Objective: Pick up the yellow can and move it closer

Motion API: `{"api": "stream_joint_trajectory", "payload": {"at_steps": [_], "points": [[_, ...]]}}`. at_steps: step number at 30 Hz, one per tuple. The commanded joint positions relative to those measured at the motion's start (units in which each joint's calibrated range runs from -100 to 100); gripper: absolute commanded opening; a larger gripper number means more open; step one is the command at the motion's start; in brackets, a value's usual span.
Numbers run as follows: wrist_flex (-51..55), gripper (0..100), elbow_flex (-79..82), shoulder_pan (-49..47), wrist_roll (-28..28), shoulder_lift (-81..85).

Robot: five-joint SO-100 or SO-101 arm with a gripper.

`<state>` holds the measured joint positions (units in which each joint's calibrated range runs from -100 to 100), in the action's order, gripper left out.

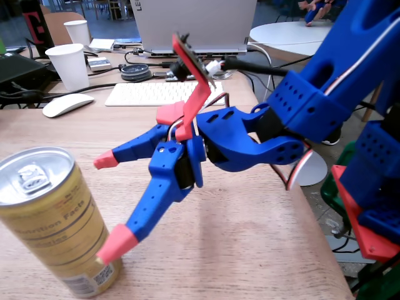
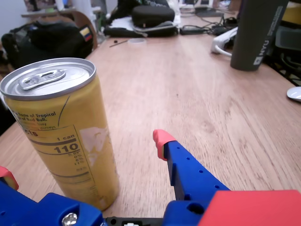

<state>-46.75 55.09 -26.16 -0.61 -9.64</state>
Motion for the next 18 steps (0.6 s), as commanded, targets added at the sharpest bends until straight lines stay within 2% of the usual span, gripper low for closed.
{"api": "stream_joint_trajectory", "payload": {"at_steps": [1, 14, 18], "points": [[-0.8, 61, -7.9, 0.1, -0.1, -3.1], [-0.8, 60, -23.6, -2.4, -0.1, -14.3], [-0.7, 60, -25.0, -11.1, -0.2, -16.5]]}}
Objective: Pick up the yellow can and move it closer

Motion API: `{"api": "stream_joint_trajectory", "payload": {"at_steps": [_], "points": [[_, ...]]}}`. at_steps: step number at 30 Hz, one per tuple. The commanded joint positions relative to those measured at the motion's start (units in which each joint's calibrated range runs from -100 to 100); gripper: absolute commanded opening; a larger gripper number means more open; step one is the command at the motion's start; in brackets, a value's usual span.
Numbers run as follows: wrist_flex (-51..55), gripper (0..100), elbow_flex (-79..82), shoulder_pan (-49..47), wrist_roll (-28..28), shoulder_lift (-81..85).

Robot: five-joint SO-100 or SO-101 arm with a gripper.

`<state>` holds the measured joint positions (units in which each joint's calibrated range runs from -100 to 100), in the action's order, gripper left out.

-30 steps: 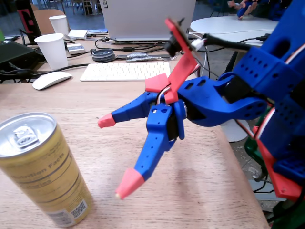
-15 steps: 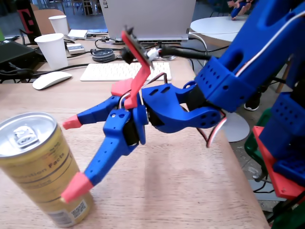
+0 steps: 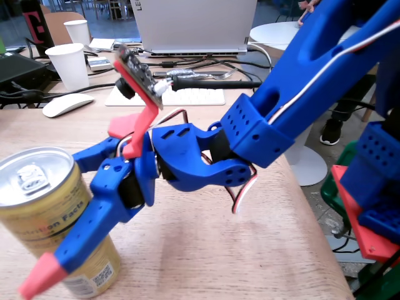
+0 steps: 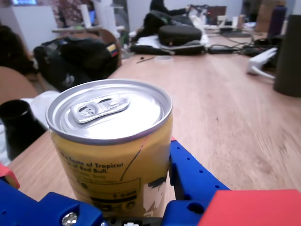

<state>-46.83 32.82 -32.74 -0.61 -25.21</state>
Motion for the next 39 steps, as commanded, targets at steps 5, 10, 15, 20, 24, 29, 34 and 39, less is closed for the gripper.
{"api": "stream_joint_trajectory", "payload": {"at_steps": [5, 10, 15, 20, 24, 29, 34, 39], "points": [[-0.6, 60, -6.9, -7.7, -0.2, -2.0], [-0.6, 60, -11.3, -6.0, -0.2, -5.6], [0.4, 59, -12.2, -6.0, -0.2, -6.0], [-0.5, 44, -11.4, -5.8, -0.2, -6.0], [0.3, 44, -11.3, -5.8, -0.2, -6.0], [0.4, 44, -11.0, -5.7, -0.2, -6.0], [-0.4, 38, -11.0, -5.5, -0.2, -6.0], [0.3, 38, -10.9, -5.7, -0.1, -5.1]]}}
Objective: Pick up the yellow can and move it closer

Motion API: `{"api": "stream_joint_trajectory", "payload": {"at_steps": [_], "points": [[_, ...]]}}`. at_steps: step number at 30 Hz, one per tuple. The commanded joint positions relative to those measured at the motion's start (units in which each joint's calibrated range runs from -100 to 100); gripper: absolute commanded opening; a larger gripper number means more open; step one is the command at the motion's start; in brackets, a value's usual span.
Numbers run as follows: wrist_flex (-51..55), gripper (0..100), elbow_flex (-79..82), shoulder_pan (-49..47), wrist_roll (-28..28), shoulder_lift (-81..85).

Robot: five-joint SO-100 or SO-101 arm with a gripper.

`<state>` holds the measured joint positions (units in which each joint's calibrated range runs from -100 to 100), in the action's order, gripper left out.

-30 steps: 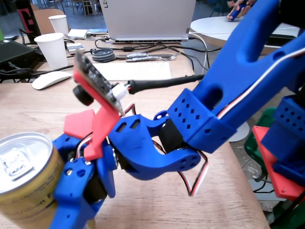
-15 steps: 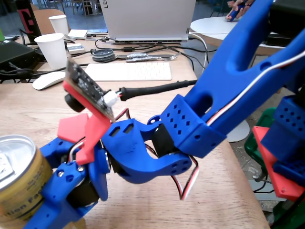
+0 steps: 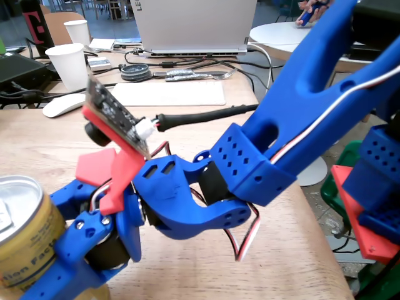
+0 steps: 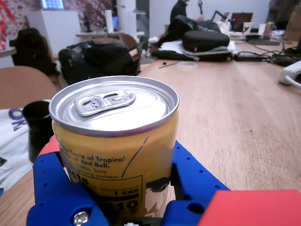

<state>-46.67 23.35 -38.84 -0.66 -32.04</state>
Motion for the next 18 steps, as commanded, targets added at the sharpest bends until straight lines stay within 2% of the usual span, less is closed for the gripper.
{"api": "stream_joint_trajectory", "payload": {"at_steps": [1, 7, 13, 18], "points": [[0.1, 38, -1.4, 0.4, 0.0, 1.8], [0.7, 38, -1.2, -0.9, 0.1, 9.3], [19.7, 38, 5.8, -0.1, 0.5, 27.2], [19.2, 38, 11.1, 0.3, 0.0, 27.2]]}}
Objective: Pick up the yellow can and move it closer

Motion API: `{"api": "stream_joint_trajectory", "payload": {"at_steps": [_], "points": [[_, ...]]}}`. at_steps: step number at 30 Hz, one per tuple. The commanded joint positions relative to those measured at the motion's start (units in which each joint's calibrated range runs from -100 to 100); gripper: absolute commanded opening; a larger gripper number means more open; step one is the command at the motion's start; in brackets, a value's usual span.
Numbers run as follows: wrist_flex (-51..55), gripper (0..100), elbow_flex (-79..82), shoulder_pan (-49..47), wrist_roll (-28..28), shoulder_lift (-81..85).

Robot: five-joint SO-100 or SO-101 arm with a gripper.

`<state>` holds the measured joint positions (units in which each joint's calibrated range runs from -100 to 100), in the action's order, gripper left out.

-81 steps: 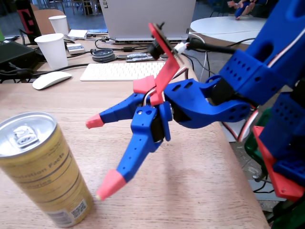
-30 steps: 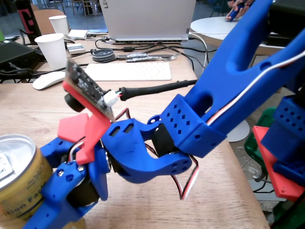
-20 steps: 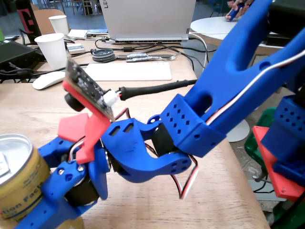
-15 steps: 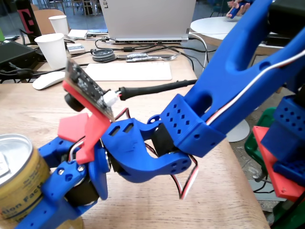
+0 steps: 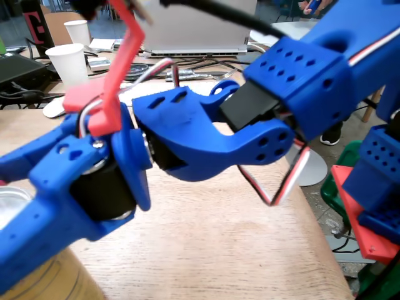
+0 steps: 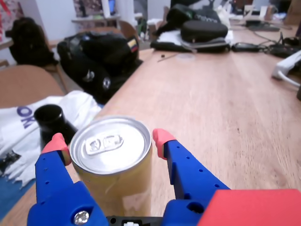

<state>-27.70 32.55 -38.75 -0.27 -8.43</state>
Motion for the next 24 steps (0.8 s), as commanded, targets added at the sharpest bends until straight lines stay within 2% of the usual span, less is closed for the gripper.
{"api": "stream_joint_trajectory", "payload": {"at_steps": [1, 7, 9, 10, 12, 16, 21, 24], "points": [[0.1, 38, 3.0, 0.2, -0.4, 3.1], [-1.0, 38, 3.8, 0.0, -0.2, 0.3], [-8.5, 38, 3.5, 0.2, -0.4, -4.6], [-16.5, 38, 3.7, 0.2, -0.4, -8.2], [-19.9, 38, 3.1, 0.2, -0.4, -11.9], [-22.3, 38, 1.4, 0.3, -0.4, -16.4], [-21.7, 38, -14.0, 0.3, -0.4, -24.9], [-22.0, 30, -15.7, 0.3, -0.5, -27.2]]}}
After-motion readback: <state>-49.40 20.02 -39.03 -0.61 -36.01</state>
